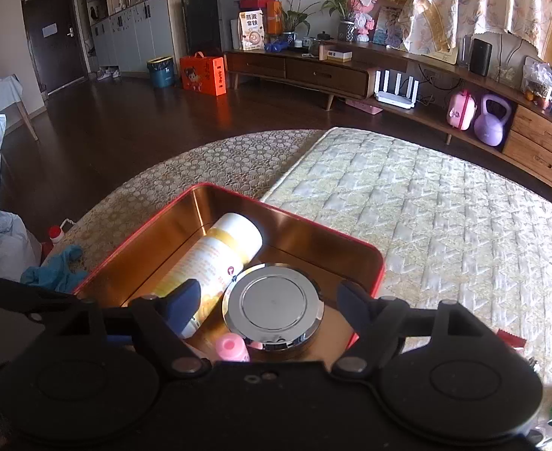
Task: Organize rigid objects
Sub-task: 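Carry the card and compact to the red tin and release them inside, then withdraw both tools from the tin back over the table, then grasp the wooden ball with the left tool while the right tool grasps the purple spiky toy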
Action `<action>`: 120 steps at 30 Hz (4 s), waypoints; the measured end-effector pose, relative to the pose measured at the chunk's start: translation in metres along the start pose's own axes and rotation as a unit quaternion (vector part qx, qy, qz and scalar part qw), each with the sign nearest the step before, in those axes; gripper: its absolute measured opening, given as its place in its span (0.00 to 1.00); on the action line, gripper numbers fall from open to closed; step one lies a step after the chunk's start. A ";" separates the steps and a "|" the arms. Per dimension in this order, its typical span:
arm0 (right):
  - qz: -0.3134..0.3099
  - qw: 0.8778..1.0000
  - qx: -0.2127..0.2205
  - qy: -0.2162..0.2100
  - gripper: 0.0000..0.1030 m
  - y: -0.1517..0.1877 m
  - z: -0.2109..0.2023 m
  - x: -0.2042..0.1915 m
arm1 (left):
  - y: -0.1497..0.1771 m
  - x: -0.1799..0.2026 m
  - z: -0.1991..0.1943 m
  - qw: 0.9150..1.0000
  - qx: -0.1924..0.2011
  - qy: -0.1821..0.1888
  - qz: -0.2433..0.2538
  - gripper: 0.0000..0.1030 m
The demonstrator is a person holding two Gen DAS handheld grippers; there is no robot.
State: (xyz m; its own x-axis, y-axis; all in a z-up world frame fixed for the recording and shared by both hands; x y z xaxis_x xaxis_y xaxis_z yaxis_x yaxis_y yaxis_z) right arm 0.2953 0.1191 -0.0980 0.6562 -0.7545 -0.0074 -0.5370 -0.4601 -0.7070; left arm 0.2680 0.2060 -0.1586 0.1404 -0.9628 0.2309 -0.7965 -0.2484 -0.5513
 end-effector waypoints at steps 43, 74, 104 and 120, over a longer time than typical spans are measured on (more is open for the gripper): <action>0.159 0.982 0.078 0.066 0.88 0.129 -0.203 0.115 | 0.041 0.141 -0.075 0.995 0.051 0.051 0.067 0.67; 0.201 0.962 0.054 0.175 1.00 0.170 -0.183 0.290 | 0.071 0.234 -0.002 0.991 0.064 0.077 0.087 0.81; 0.234 0.948 -0.001 0.216 0.76 0.132 -0.033 0.391 | 0.072 0.254 0.048 0.982 0.088 0.083 0.146 0.59; 0.240 0.946 0.006 0.216 0.48 0.140 -0.047 0.382 | 0.070 0.248 0.047 0.982 0.092 0.101 0.133 0.27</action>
State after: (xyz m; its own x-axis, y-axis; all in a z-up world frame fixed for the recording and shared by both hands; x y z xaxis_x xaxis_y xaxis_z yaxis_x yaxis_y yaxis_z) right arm 0.4457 -0.2556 -0.1661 0.0583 -0.9974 -0.0419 -0.7107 -0.0120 -0.7034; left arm 0.2748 -0.0554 -0.1775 -0.1931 -0.9600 0.2028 -0.6665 -0.0234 -0.7451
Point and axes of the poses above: each gripper's, at about its wrist camera, not at the fingertips, and z roughly the way its jaws point, x to its right, y to its underside, the point moved 8 cm from there along z, roughly the way its jaws point, and after that the axes turned 6 degrees about y, right-handed, at the moved point
